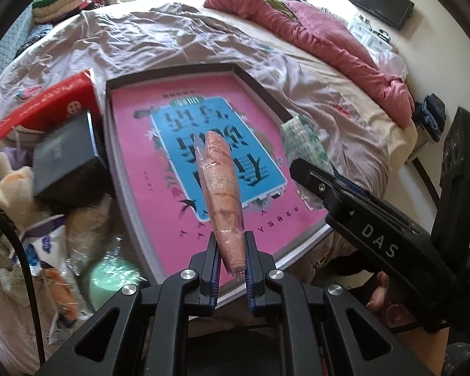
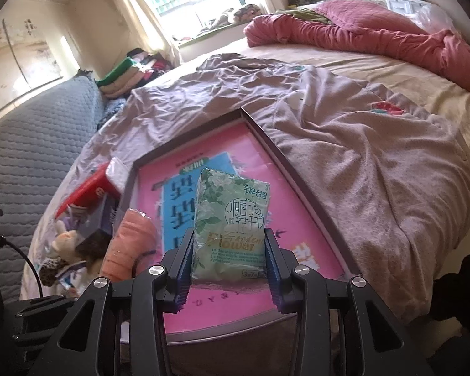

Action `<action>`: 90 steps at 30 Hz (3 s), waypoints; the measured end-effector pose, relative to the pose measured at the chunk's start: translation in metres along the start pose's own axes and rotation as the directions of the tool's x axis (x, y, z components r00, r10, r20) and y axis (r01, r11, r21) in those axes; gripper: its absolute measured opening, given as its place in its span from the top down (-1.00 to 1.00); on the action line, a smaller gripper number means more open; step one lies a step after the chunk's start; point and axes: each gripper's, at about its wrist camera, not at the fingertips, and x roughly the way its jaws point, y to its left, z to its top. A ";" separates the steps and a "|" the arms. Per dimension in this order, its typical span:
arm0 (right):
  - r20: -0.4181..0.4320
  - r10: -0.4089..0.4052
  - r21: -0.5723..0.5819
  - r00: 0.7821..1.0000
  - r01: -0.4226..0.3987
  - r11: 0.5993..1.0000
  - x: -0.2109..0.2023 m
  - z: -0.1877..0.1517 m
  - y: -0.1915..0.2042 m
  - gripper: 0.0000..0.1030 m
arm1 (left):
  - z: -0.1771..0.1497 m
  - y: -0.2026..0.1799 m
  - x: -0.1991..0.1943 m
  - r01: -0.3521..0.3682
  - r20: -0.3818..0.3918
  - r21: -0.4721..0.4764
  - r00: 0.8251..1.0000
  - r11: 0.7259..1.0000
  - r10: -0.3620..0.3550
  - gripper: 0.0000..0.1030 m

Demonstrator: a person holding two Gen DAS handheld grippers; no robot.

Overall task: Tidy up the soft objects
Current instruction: 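Carry the pink pack and green tissue pack onto the pink book in the tray, then open both grippers to release the packs and withdraw toward the pile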

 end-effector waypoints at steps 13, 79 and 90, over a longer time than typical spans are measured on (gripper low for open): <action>-0.040 -0.080 -0.043 0.996 0.079 0.996 0.015 -0.005 -0.008 0.17 | -0.004 -0.002 0.015 0.010 -0.055 0.002 0.998 1.000 -0.010 0.73; 0.018 -0.048 -0.135 0.999 0.050 0.990 -0.042 -0.001 0.066 -0.16 | -0.035 0.080 -0.104 -0.189 0.145 -0.148 0.967 0.971 0.210 -0.22; 0.010 0.010 -0.213 1.000 -0.008 0.977 -0.053 -0.005 0.110 -0.17 | -0.052 0.136 -0.145 -0.222 0.172 -0.261 0.947 0.939 0.272 -0.23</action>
